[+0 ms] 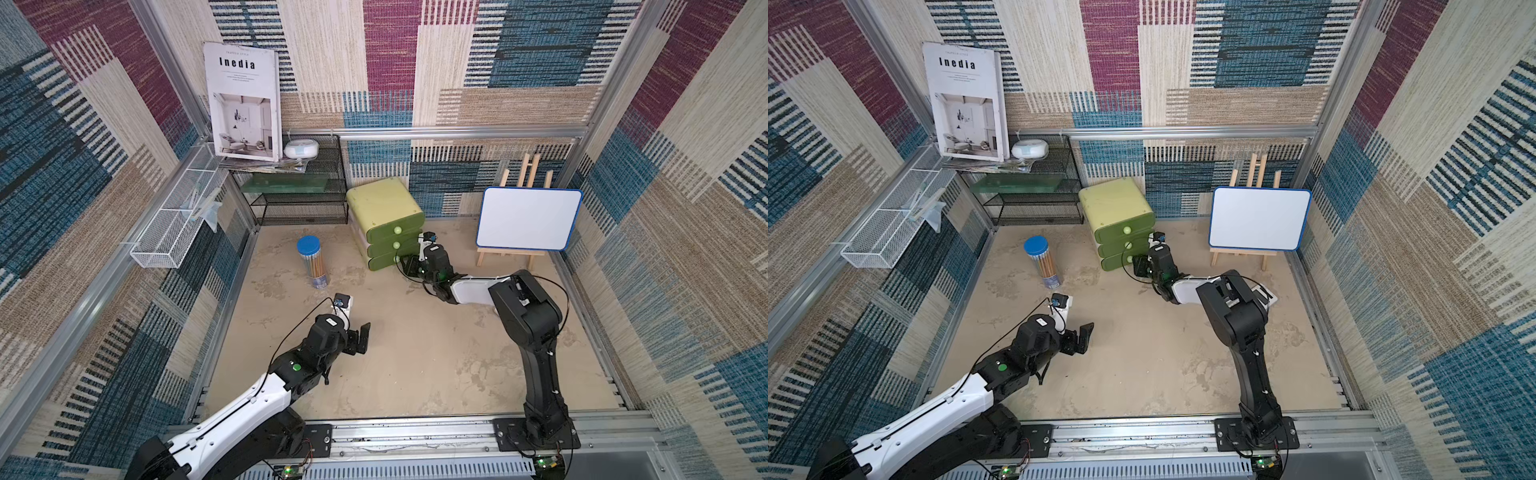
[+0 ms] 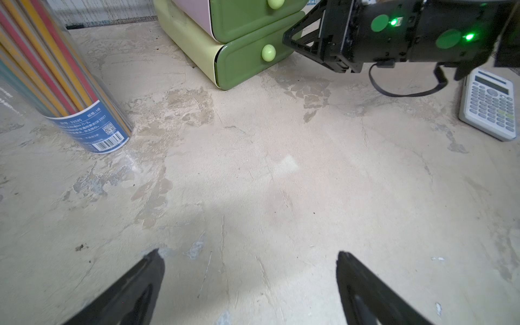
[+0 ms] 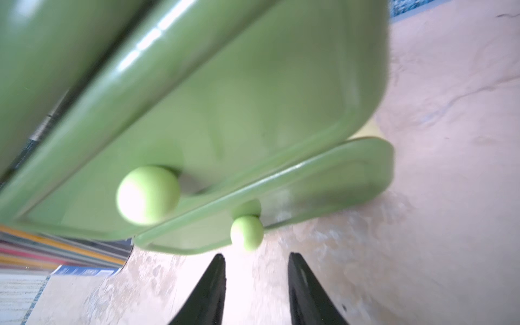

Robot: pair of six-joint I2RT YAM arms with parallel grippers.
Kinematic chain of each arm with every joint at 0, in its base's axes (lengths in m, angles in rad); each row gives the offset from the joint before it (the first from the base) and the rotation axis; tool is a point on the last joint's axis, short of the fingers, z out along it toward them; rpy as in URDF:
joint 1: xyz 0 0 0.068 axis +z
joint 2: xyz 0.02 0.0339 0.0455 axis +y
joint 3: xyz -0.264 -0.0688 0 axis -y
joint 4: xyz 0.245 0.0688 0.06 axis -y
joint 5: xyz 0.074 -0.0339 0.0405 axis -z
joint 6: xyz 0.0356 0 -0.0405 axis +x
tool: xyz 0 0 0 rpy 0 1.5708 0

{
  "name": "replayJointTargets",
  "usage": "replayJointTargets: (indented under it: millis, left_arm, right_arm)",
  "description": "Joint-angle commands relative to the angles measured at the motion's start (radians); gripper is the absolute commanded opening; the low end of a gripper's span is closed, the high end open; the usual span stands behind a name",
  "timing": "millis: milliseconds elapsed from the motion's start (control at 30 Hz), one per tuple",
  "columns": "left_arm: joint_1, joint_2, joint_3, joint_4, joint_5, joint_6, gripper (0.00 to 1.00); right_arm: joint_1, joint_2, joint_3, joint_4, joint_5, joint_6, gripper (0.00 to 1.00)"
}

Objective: Place the wired earphones into the drawer by color
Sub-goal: Close the drawer in the storage box, then reset both arms

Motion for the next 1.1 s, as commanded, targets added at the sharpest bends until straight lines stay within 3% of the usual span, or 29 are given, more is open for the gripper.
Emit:
replayJointTargets:
  millis: [0, 500, 667, 867, 1067]
  left_arm:
    - [0.001, -0.012, -0.005, 0.03, -0.018, 0.014, 0.99]
    - [0.0, -0.175, -0.099, 0.088, -0.015, 0.096, 0.99]
    - [0.0, -0.221, -0.107, 0.081, -0.032, 0.1, 0.99]
    - [0.0, -0.302, -0.123, 0.078, -0.064, 0.083, 0.99]
    - [0.0, -0.427, -0.182, 0.144, -0.121, 0.139, 0.99]
  right_arm:
    - [-0.002, -0.069, -0.067, 0.041, 0.022, -0.028, 0.43]
    - [-0.032, -0.573, -0.473, 0.008, 0.157, -0.134, 0.54]
    - [-0.036, -0.745, -0.545, -0.055, 0.244, -0.205, 0.64]
    - [-0.036, -0.913, -0.609, -0.129, 0.342, -0.297, 0.98]
    - [-0.037, -1.027, -0.696, -0.075, 0.383, -0.439, 0.99]
